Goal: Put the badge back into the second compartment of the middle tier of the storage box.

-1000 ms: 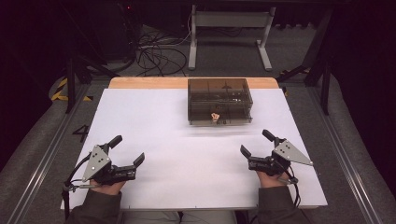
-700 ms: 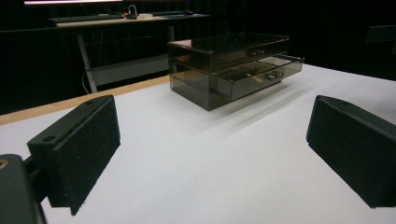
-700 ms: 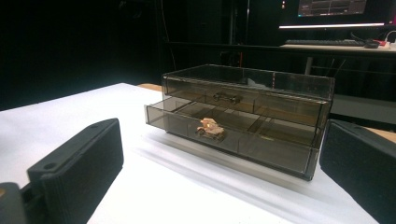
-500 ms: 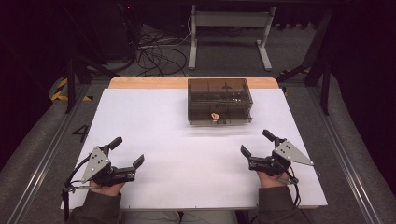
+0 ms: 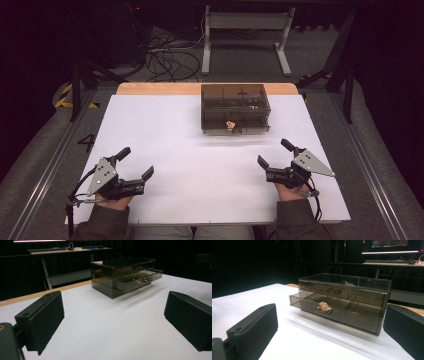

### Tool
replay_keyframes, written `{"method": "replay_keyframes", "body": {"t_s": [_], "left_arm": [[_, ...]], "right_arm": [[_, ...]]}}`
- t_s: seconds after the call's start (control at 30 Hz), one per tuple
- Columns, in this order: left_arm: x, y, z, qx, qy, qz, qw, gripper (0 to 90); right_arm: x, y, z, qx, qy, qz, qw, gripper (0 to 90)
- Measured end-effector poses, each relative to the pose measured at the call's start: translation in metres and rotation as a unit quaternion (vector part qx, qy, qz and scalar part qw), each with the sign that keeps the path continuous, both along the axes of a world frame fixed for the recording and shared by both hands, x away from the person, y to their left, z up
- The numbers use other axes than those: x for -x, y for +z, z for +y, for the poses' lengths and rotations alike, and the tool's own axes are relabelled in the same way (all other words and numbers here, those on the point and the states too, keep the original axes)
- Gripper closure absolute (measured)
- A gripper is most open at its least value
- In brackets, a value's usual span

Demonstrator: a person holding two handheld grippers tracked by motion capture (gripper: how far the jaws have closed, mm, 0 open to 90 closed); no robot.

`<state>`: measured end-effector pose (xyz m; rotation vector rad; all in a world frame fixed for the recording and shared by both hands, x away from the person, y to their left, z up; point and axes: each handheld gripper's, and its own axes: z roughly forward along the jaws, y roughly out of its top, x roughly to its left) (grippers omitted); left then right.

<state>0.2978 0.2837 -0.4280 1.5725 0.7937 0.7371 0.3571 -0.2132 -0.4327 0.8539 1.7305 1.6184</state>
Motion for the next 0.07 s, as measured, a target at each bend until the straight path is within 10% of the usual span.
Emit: {"method": "replay_keyframes", "body": {"t_s": [0.07], "left_arm": [[-0.0002, 0.0000, 0.0004, -0.003, -0.001, 0.000, 1.0000, 3.6]], "right_arm": [[-0.0005, -0.0002, -0.0001, 0.000, 0.000, 0.001, 1.0000, 0.2]]}}
